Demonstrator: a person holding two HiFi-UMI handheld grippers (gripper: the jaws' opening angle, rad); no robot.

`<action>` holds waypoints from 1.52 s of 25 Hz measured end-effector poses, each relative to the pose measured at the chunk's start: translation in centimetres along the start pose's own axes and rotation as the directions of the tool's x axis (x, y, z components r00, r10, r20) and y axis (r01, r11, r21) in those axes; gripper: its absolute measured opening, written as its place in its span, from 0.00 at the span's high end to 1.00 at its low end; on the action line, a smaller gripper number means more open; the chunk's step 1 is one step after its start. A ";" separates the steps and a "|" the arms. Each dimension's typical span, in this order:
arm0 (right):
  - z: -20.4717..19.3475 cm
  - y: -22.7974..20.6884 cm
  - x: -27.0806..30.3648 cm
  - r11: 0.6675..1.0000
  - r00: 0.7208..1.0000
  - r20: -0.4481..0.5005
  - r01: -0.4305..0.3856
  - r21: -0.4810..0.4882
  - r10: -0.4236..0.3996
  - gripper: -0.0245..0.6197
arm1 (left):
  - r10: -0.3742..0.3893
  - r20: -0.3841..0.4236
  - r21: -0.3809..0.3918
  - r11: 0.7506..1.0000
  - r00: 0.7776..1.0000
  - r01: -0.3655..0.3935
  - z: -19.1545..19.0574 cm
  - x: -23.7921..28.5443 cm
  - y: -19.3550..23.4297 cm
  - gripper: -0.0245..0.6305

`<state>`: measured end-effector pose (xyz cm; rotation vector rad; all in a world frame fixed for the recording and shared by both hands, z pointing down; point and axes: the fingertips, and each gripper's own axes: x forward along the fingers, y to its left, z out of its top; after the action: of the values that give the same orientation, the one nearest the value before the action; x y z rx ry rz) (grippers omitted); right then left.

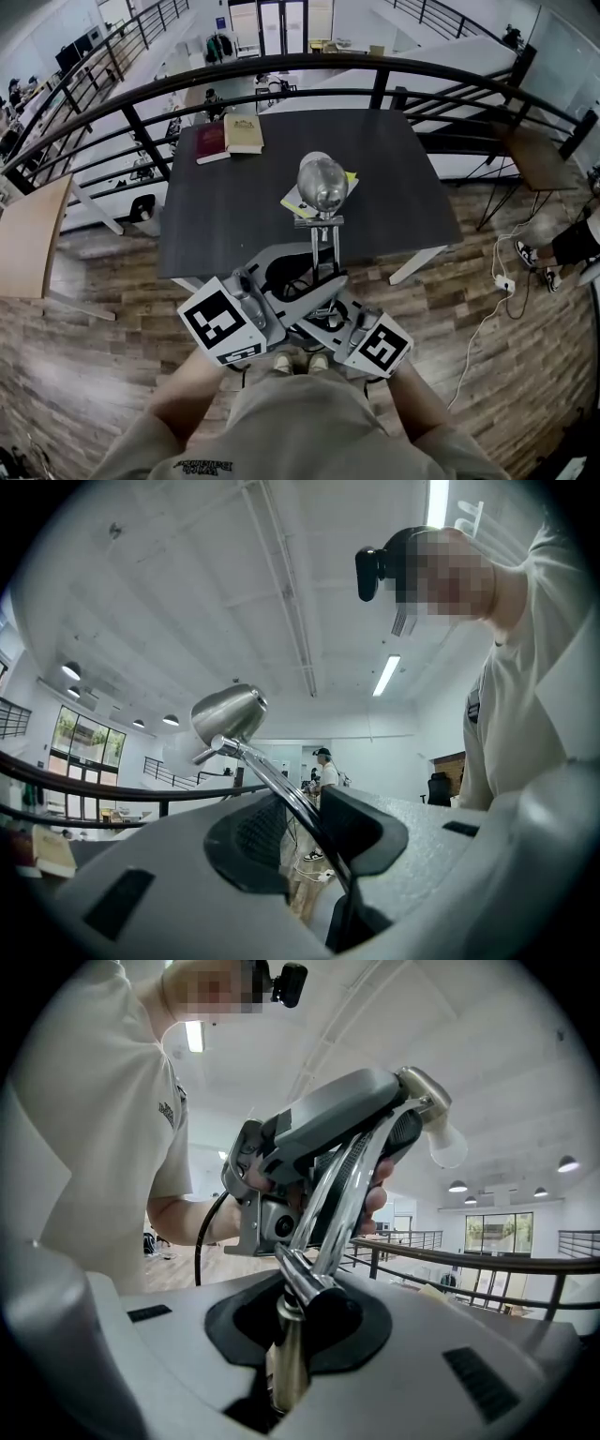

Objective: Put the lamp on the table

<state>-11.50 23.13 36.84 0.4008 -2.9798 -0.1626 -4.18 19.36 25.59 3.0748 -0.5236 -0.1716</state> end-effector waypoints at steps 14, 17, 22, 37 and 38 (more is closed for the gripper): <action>-1.5 -3.4 -5.1 0.999 1.000 -0.017 0.000 -0.048 0.000 0.89 | -0.004 0.022 0.071 0.997 1.000 0.002 -0.3 6.2 -0.6 0.77; -2.0 -3.8 -5.7 0.999 1.000 -0.025 0.004 -0.052 -0.006 0.89 | -0.007 0.022 0.070 0.998 1.000 0.005 -0.8 6.9 -0.6 0.77; -2.4 -4.9 -6.8 0.998 1.000 -0.019 0.021 -0.057 -0.023 0.89 | -0.010 0.028 0.068 0.998 1.000 0.008 -1.3 8.3 -0.4 0.77; -5.2 -9.7 -10.3 0.991 0.994 -0.060 0.089 -0.099 -0.095 0.89 | -0.076 0.053 0.087 0.994 0.996 0.071 -3.4 14.1 1.0 0.77; -5.4 -10.7 -10.1 0.991 0.993 -0.064 0.092 -0.096 -0.099 0.89 | -0.082 0.054 0.085 0.993 0.995 0.077 -3.5 14.6 1.9 0.77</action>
<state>1.69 15.09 39.67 0.5267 -2.8734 -0.2902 9.22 12.70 27.57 3.1821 -0.4211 -0.2457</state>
